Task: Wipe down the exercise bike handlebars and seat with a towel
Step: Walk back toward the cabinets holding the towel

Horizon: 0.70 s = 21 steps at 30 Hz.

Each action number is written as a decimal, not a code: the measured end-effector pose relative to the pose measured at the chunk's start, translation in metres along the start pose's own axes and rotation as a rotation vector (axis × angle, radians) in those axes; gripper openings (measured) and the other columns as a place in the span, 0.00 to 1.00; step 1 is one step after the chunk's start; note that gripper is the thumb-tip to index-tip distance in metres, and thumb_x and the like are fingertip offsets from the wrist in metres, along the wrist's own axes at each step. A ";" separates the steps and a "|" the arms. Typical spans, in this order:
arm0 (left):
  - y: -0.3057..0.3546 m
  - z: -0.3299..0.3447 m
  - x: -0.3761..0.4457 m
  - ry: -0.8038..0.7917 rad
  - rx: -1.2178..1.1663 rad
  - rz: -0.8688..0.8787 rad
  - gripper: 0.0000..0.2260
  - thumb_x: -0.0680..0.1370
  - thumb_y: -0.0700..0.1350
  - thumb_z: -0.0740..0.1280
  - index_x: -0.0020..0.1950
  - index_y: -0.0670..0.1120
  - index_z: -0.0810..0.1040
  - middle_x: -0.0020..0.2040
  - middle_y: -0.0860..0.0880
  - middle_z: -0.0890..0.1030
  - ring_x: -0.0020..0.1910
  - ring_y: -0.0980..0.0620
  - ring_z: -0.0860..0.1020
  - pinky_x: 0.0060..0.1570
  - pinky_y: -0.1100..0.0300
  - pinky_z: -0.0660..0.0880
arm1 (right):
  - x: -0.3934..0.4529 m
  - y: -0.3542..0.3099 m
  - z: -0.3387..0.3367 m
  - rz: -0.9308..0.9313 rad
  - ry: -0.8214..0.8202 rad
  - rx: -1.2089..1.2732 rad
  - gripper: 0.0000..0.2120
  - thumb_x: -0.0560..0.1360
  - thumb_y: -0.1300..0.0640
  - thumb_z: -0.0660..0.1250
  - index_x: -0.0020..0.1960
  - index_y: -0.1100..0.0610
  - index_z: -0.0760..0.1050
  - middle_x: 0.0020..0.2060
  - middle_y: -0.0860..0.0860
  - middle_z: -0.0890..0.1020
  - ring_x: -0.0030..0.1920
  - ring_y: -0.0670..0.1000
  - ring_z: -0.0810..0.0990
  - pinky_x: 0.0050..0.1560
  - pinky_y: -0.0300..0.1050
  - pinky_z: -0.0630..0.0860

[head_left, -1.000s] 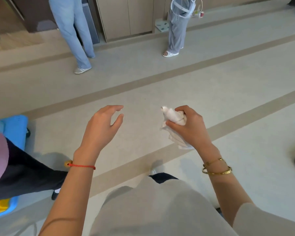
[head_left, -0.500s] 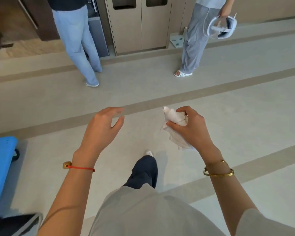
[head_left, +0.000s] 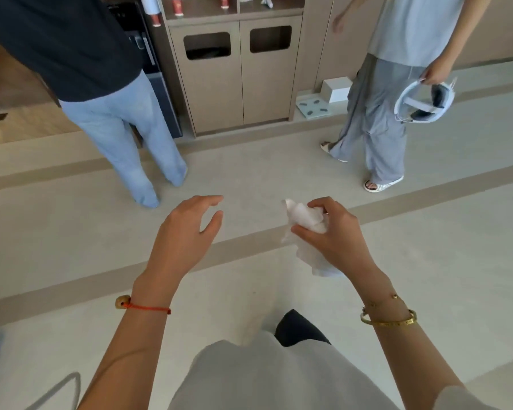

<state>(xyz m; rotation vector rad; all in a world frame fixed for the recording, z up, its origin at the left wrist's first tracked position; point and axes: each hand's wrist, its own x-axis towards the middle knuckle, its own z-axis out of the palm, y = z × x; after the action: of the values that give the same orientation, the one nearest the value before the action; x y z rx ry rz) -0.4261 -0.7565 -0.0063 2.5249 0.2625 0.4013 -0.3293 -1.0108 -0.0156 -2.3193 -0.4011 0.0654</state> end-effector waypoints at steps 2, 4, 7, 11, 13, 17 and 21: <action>-0.006 0.011 0.046 0.000 0.007 -0.005 0.13 0.79 0.48 0.65 0.63 0.51 0.77 0.59 0.54 0.81 0.59 0.54 0.78 0.55 0.61 0.72 | 0.050 0.006 0.001 -0.014 -0.007 -0.010 0.26 0.66 0.46 0.78 0.59 0.53 0.74 0.52 0.48 0.79 0.48 0.47 0.75 0.41 0.34 0.66; -0.013 0.023 0.092 0.022 0.006 -0.021 0.13 0.79 0.47 0.66 0.63 0.49 0.78 0.58 0.51 0.81 0.57 0.52 0.79 0.53 0.61 0.72 | 0.102 0.012 0.003 -0.039 -0.022 -0.012 0.26 0.66 0.46 0.78 0.60 0.53 0.74 0.53 0.48 0.79 0.48 0.47 0.75 0.40 0.29 0.66; -0.024 0.038 0.159 0.070 -0.009 -0.048 0.13 0.78 0.45 0.66 0.63 0.48 0.78 0.56 0.50 0.82 0.53 0.52 0.79 0.49 0.63 0.70 | 0.182 0.018 0.011 -0.087 -0.058 -0.015 0.26 0.67 0.45 0.77 0.60 0.52 0.73 0.52 0.48 0.79 0.48 0.48 0.76 0.42 0.35 0.67; -0.042 0.047 0.235 0.120 0.014 -0.138 0.13 0.79 0.46 0.66 0.63 0.48 0.78 0.55 0.49 0.82 0.45 0.52 0.77 0.45 0.62 0.68 | 0.284 0.011 0.021 -0.163 -0.111 -0.020 0.25 0.67 0.46 0.77 0.59 0.53 0.74 0.53 0.48 0.79 0.48 0.47 0.75 0.43 0.37 0.67; -0.052 0.044 0.263 0.174 0.022 -0.170 0.13 0.78 0.46 0.67 0.62 0.47 0.79 0.53 0.49 0.82 0.47 0.50 0.79 0.46 0.63 0.70 | 0.326 0.002 0.030 -0.197 -0.153 -0.020 0.25 0.67 0.47 0.78 0.59 0.53 0.74 0.52 0.48 0.79 0.48 0.47 0.75 0.41 0.34 0.65; -0.077 0.032 0.306 0.266 0.060 -0.235 0.12 0.78 0.44 0.67 0.61 0.47 0.79 0.54 0.49 0.83 0.50 0.47 0.81 0.48 0.53 0.77 | 0.399 -0.022 0.058 -0.279 -0.252 0.000 0.25 0.66 0.47 0.78 0.59 0.53 0.74 0.52 0.47 0.79 0.48 0.47 0.75 0.42 0.35 0.66; -0.117 0.016 0.329 0.303 0.099 -0.341 0.13 0.79 0.46 0.66 0.63 0.49 0.78 0.59 0.51 0.81 0.56 0.48 0.80 0.55 0.49 0.77 | 0.453 -0.051 0.097 -0.340 -0.352 0.011 0.24 0.66 0.49 0.79 0.58 0.53 0.74 0.51 0.47 0.78 0.48 0.48 0.75 0.41 0.30 0.67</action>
<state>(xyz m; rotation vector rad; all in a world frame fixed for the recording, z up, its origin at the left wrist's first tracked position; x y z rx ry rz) -0.1241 -0.5798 -0.0102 2.4426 0.8330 0.6432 0.0706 -0.7720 -0.0145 -2.1965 -0.9633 0.3092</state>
